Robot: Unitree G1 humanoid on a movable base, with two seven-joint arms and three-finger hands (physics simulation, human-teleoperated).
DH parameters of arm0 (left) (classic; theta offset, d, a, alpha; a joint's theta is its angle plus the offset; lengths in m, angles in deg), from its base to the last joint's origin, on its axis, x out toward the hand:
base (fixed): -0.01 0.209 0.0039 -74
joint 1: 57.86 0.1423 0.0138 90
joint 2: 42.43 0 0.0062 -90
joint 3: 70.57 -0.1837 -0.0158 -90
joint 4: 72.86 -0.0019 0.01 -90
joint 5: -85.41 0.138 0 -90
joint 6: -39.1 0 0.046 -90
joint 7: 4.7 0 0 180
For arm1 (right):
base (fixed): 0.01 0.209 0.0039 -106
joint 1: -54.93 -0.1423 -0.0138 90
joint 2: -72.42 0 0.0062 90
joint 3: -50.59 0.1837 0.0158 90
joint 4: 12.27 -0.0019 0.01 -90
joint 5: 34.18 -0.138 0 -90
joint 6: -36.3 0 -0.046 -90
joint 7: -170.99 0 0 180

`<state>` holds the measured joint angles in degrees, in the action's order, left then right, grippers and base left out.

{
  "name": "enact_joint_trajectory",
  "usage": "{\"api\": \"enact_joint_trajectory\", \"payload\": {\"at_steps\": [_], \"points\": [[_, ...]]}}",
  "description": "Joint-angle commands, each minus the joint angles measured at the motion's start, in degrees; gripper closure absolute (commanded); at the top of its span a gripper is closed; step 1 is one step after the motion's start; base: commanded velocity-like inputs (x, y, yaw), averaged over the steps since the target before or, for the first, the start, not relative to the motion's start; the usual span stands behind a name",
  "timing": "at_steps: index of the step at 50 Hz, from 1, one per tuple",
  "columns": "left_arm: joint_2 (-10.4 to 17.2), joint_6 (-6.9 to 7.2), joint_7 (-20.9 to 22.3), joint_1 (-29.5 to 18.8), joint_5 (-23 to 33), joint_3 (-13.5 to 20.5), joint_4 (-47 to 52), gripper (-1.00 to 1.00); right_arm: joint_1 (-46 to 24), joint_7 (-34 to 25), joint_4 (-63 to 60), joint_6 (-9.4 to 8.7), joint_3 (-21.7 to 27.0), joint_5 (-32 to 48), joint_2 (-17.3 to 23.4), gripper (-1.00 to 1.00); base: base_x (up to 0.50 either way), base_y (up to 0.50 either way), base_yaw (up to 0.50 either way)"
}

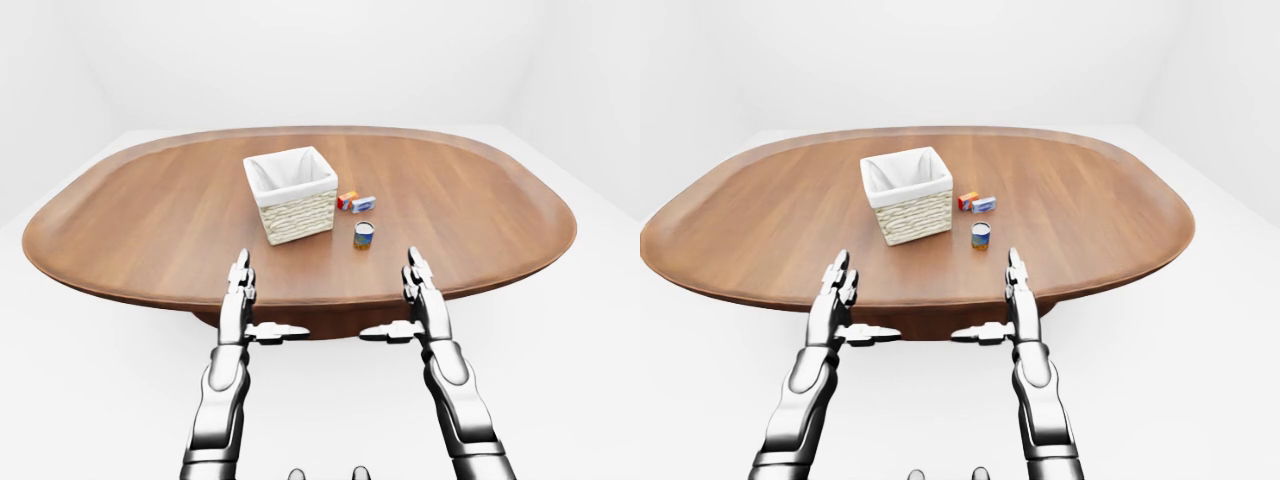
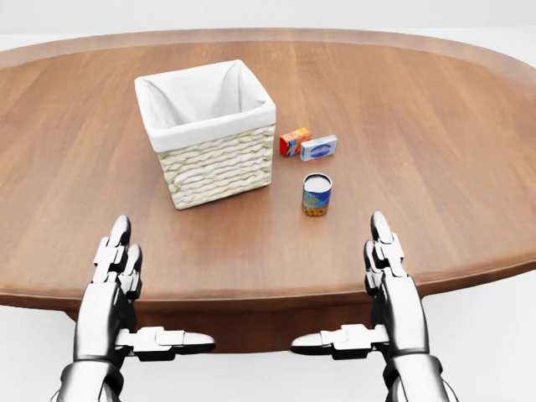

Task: Pick up the alphabet soup and put it in the basket.

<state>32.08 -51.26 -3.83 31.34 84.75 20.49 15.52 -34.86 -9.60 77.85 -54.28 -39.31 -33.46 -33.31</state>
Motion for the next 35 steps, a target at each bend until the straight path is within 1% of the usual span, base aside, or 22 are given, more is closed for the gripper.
{"api": "enact_joint_trajectory", "payload": {"at_steps": [1,2,7,9,11,13,15,17,18,21,23,24,25,29,32,33,34,35], "points": [[0.8,0.15,1.3,-0.2,-0.9,1.4,-0.4,-1.0,0.0,-0.8,1.2,-1.23,-0.1,1.8,0.2,-1.0,0.0,0.0,0.0],[0.8,0.35,1.4,0.0,-0.8,1.4,0.0,-1.0,0.0,-0.8,1.3,-1.09,-0.2,1.9,0.2,-1.0,0.0,0.0,0.0],[1.1,2.31,1.9,1.3,-1.6,2.2,3.8,-1.0,0.3,-0.8,1.3,-0.77,-0.5,2.3,0.1,-1.0,0.0,0.0,0.0],[1.0,2.77,2.0,1.9,-1.6,2.1,5.3,-1.0,0.4,-1.3,1.5,-0.37,-0.6,2.3,0.2,-1.0,0.18,0.0,0.0],[1.0,2.64,1.8,2.1,-1.0,2.1,5.6,-1.0,0.3,-1.7,1.8,-0.19,-0.6,2.0,0.2,-1.0,0.29,0.0,0.0],[1.0,3.02,2.1,2.2,-1.3,2.3,6.1,-1.0,0.4,-1.8,1.7,-0.32,-0.6,2.0,0.1,-1.0,0.33,0.0,0.0],[0.9,3.08,2.0,2.5,-1.1,2.2,6.7,-1.0,0.5,-1.7,1.4,-0.31,-0.6,2.1,0.1,-1.0,0.32,0.0,0.0],[0.9,3.51,2.0,3.0,-1.3,2.3,7.9,-1.0,0.5,-1.7,1.4,-0.5,-0.6,2.1,0.1,-1.0,0.33,0.0,0.0],[0.9,4.13,2.1,3.7,-1.5,2.5,9.6,-1.0,0.5,-1.7,1.5,-0.6,-0.6,2.0,0.0,-1.0,0.33,0.0,0.0],[0.8,5.14,2.1,5.0,-1.5,2.8,12.6,-1.0,0.6,-1.7,1.5,-0.57,-0.8,2.1,0.0,-1.0,0.33,0.0,0.0],[0.7,5.36,2.2,5.9,-1.5,3.0,14.8,-1.0,0.5,-1.8,1.6,-0.55,-0.8,2.0,0.0,-1.0,0.33,0.0,0.0],[0.7,5.36,2.3,6.2,-1.6,3.2,15.5,-1.0,0.7,-2.2,1.4,-0.9,-0.9,1.8,0.0,-1.0,0.33,0.0,0.0],[0.7,5.36,2.4,7.0,-1.9,3.4,17.2,-1.0,0.9,-2.9,0.8,-1.68,-1.1,1.4,0.0,-1.0,0.32,0.0,0.0],[0.3,5.36,2.9,9.3,-2.3,3.8,22.3,-1.0,1.2,-2.8,0.4,-1.72,-1.1,1.5,0.0,-1.0,0.33,0.0,0.0],[-0.5,5.36,3.8,13.9,-2.9,3.7,30.8,-1.0,1.0,-2.6,0.7,-1.55,-1.1,1.7,-0.1,-1.0,0.33,0.0,0.0],[-0.9,5.36,3.8,14.9,-2.9,3.6,32.5,-1.0,0.8,-2.6,0.9,-1.49,-1.0,1.7,0.0,-1.0,0.32,0.0,0.0],[-0.9,5.36,3.9,15.0,-2.8,3.7,32.6,-1.0,0.8,-2.6,1.0,-1.49,-1.0,1.7,0.0,-1.0,0.32,0.0,0.0],[-1.3,5.36,4.2,17.0,-3.0,3.1,35.6,-1.0,0.8,-2.5,1.0,-1.52,-1.0,1.6,-0.1,-1.0,0.32,0.0,0.0]]}}
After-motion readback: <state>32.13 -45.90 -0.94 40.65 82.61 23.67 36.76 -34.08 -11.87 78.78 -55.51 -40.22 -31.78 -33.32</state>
